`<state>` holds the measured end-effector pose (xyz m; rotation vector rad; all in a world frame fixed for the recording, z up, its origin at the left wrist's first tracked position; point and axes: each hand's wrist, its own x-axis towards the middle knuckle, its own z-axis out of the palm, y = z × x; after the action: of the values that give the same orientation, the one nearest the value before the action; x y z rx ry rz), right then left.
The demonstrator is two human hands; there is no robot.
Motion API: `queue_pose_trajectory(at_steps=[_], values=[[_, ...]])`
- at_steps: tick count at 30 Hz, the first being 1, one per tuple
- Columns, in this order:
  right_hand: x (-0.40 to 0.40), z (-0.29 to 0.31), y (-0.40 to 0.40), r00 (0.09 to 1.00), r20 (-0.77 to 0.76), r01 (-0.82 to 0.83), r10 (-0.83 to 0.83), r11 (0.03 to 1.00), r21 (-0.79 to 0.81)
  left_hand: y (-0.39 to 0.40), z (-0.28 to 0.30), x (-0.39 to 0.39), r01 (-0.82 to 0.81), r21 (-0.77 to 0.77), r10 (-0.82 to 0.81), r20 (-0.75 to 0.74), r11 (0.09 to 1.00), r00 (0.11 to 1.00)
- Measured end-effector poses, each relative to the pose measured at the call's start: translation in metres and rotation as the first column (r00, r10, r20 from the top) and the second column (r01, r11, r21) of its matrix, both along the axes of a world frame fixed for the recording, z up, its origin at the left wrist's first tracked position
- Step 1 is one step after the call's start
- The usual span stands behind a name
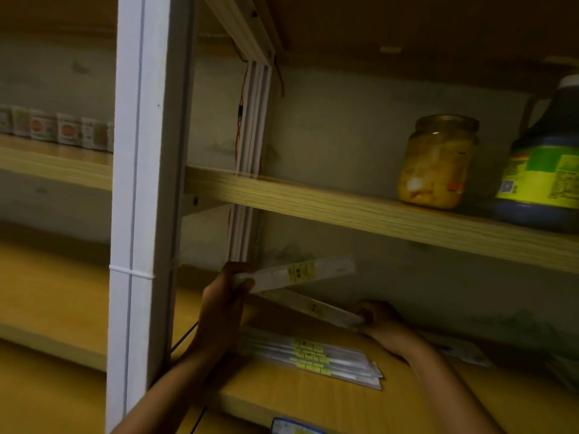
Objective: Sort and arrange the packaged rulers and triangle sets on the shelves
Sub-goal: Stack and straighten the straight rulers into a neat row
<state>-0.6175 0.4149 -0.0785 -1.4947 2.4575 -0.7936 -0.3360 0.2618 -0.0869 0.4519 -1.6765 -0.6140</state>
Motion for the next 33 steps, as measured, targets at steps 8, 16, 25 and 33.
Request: queue_pose_trajectory(at_steps=[8, 16, 25, 33], values=[[0.020, 0.021, 0.017, 0.999, -0.011, 0.043, -0.048, 0.957, -0.287, 0.004, 0.003, 0.009, -0.003, 0.024, 0.006, -0.113, 1.000, 0.994], [0.057, 0.017, 0.050, 0.940, 0.303, -0.013, 0.158, 0.902, -0.431, 0.003, 0.002, 0.011, 0.011, 0.006, -0.010, -0.134, 1.000, 0.991], [0.065, 0.002, 0.062, 0.945, 0.265, -0.090, 0.189, 0.935, -0.344, 0.010, 0.004, 0.009, 0.032, 0.013, -0.031, -0.076, 0.999, 0.997], [0.064, 0.001, 0.063, 0.965, 0.172, -0.153, 0.196, 0.960, -0.235, 0.005, -0.005, 0.007, 0.059, 0.039, -0.059, 0.010, 0.998, 0.998]])
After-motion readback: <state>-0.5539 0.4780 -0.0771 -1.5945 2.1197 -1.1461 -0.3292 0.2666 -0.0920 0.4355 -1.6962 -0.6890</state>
